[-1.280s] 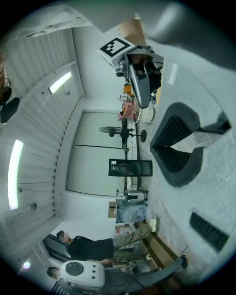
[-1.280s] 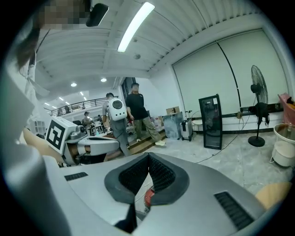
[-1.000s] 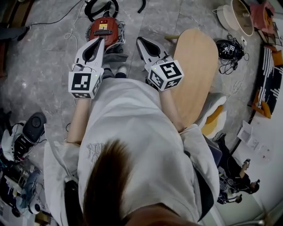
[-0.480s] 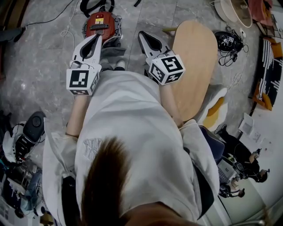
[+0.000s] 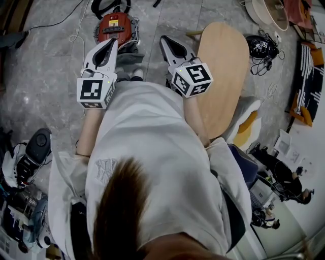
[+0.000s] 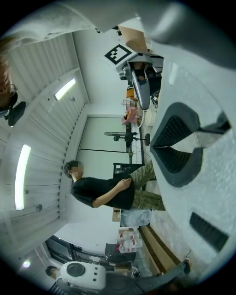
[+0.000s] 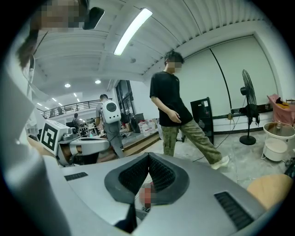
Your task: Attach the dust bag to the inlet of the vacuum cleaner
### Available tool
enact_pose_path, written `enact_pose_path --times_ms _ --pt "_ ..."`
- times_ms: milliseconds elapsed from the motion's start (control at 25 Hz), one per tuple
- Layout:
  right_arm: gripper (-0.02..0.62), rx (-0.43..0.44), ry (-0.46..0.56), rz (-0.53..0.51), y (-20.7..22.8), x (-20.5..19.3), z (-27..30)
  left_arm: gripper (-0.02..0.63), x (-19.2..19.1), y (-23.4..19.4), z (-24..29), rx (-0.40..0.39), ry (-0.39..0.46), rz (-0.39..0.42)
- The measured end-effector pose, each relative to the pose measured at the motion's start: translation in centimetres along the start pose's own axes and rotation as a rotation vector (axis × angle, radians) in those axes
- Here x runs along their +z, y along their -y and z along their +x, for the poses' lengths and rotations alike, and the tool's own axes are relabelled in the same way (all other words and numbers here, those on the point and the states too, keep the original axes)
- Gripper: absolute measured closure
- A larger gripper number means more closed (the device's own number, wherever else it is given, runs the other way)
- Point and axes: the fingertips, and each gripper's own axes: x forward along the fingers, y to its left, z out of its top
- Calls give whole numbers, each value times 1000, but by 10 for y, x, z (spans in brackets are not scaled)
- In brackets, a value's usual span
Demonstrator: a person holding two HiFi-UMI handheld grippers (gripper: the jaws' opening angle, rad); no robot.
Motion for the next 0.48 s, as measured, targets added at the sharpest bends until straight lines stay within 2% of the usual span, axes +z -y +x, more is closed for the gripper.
enact_pose_path --times_ms 480 --pt "594 -5 -9 -13 1 -3 1 588 -5 -2 0 -4 -12 8"
